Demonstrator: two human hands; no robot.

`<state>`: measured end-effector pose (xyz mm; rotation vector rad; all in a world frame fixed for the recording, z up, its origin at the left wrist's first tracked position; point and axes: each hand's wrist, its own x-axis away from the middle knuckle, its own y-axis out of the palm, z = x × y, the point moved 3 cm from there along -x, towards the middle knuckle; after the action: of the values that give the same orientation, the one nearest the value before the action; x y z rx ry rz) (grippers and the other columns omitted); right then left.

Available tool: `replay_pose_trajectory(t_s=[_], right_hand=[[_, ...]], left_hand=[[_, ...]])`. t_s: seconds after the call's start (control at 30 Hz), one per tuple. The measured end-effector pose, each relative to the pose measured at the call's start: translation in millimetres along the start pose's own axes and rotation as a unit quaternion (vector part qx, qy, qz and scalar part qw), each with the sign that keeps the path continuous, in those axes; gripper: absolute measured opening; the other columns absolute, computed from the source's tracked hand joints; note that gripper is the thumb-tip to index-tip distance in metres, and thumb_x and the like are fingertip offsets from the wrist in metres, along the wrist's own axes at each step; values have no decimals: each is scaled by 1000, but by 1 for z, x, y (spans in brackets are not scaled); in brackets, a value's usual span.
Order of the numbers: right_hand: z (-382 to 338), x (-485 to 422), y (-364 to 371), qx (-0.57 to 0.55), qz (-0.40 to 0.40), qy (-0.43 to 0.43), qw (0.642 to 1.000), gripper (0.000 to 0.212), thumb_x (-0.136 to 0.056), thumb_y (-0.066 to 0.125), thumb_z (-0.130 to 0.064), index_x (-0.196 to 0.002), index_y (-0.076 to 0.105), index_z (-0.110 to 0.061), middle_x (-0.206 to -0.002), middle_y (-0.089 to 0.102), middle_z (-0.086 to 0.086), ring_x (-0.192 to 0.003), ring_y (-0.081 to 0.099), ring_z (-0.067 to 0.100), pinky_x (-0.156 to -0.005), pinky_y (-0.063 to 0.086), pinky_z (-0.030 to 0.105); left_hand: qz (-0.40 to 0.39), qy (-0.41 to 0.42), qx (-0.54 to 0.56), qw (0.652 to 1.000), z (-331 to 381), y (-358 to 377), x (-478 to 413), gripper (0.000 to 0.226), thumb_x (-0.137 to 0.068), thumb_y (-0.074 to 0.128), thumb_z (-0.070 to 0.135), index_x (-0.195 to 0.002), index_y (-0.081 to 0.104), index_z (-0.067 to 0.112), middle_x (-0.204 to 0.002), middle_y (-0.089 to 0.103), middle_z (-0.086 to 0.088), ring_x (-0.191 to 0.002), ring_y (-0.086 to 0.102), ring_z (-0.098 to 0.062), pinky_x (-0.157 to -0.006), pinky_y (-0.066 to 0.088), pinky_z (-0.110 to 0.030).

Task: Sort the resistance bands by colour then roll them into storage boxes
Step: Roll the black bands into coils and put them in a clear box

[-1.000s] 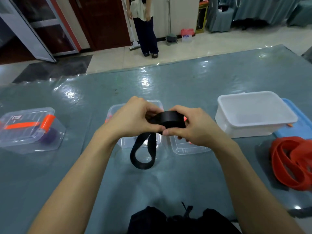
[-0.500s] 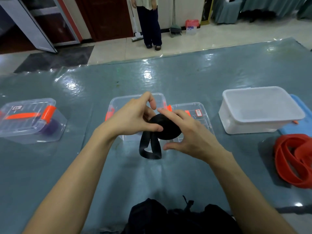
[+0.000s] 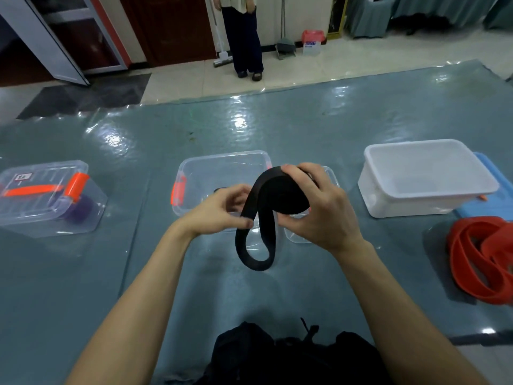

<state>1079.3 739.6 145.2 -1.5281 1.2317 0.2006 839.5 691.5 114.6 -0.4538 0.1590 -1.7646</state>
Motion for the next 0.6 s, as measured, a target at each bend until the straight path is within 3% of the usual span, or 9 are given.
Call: replay_pose_trajectory(t_s=[0.1,0.23,0.37,0.43,0.5,0.6], right_hand=[[6,0,-4,-7,39,34,999,69,-75,91,-30,-137,68,-8,-125,65,8,-104,68,21,-84,56,25],[10,4,-7,-10,61,57,996,71,-74,91,-31,-137,68,-8,-126,65,9,-102,69,24,-78,62,37],[10,7,-5,-20,77,70,994,71,-74,92,-31,-136,68,-8,-127,66,8,-107,70,26,-79,62,41],[9,9,-3,-26,75,74,994,71,-74,92,-31,-136,68,-7,-127,66,8,-107,70,26,-79,62,41],[8,10,-2,-36,69,77,994,71,-73,92,-32,-136,68,-7,-127,66,8,-107,70,25,-80,62,41],[7,13,0,-44,61,83,994,74,-71,94,-30,-136,68,-7,-128,65,8,-107,70,24,-82,61,39]], left_hand=[[42,-48,-34,997,-61,27,-11,52,-85,77,-11,-127,72,20,-108,78,6,-102,73,-6,-97,61,-36],[69,-131,-8,989,-134,60,-20,26,-86,81,8,-107,76,23,-82,71,9,-77,68,-10,-84,64,-56],[93,-213,151,961,-153,88,-17,42,-90,88,23,-127,68,21,-106,77,-7,-95,79,-25,-89,66,-53],[108,-242,232,936,-159,96,-20,47,-92,87,21,-133,63,16,-119,77,-15,-107,79,-32,-95,64,-56],[115,-246,304,913,-163,103,-24,38,-98,79,12,-133,63,7,-122,77,-21,-113,77,-38,-102,60,-59],[132,-243,312,909,-168,112,-25,23,-101,72,3,-125,70,2,-116,79,-19,-108,78,-34,-101,61,-49]])
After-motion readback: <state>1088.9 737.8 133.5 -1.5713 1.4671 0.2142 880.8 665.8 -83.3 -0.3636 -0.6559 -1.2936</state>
